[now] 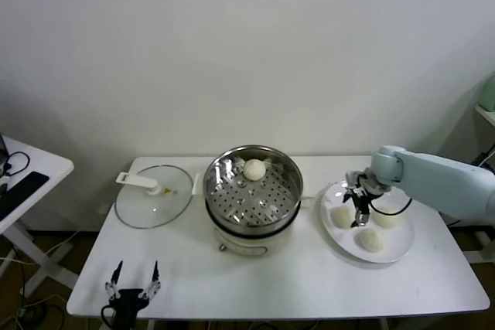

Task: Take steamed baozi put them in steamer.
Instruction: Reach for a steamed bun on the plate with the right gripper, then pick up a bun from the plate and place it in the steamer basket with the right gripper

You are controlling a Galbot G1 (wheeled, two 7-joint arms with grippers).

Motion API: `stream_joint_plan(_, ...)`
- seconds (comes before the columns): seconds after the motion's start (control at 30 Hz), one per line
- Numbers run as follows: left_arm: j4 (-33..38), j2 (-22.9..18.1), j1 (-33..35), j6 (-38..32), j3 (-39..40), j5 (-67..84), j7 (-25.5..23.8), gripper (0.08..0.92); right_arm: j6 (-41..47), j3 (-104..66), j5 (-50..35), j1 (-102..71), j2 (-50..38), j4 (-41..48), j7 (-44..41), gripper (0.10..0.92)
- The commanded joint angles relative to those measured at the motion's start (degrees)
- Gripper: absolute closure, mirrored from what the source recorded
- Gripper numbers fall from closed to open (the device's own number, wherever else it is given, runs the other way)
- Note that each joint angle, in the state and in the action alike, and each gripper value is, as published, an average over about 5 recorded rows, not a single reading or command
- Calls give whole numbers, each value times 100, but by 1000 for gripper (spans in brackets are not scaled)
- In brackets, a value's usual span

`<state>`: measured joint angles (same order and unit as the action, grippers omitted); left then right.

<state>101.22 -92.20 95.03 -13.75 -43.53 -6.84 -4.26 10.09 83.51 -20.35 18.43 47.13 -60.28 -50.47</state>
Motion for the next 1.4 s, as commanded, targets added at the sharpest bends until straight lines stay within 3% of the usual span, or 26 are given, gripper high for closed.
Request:
stream_joint_plan(0.03, -25, 47, -12, -2, -8, -10, 7, 177, 84, -140, 158, -196, 16, 79, 52, 244)
stream_joint_plan(0.33, -46, 44, -7, -43, -3, -38, 36, 177, 96, -219, 255, -55, 53, 82, 68, 322)
stream_joint_plan(0.6, -25, 41, 0, -63, 0, -41, 51, 177, 1, 352, -76, 956, -75, -319, -87, 335)
stream_joint_plan(0.83, 61, 52, 41, -38, 12, -70, 42, 177, -146, 1699, -965, 3022, -157, -1120, -464, 338)
stream_joint_plan(1.1, 106, 59, 54, -16, 59, -123, 34, 177, -87, 2251, -2234, 5047, 407, -1772, -856, 338)
stream_joint_plan(1.4, 126, 43, 76, -35, 92, -156, 44, 177, 654, 1162, -3048, 4774, 1294, -2398, -341, 338)
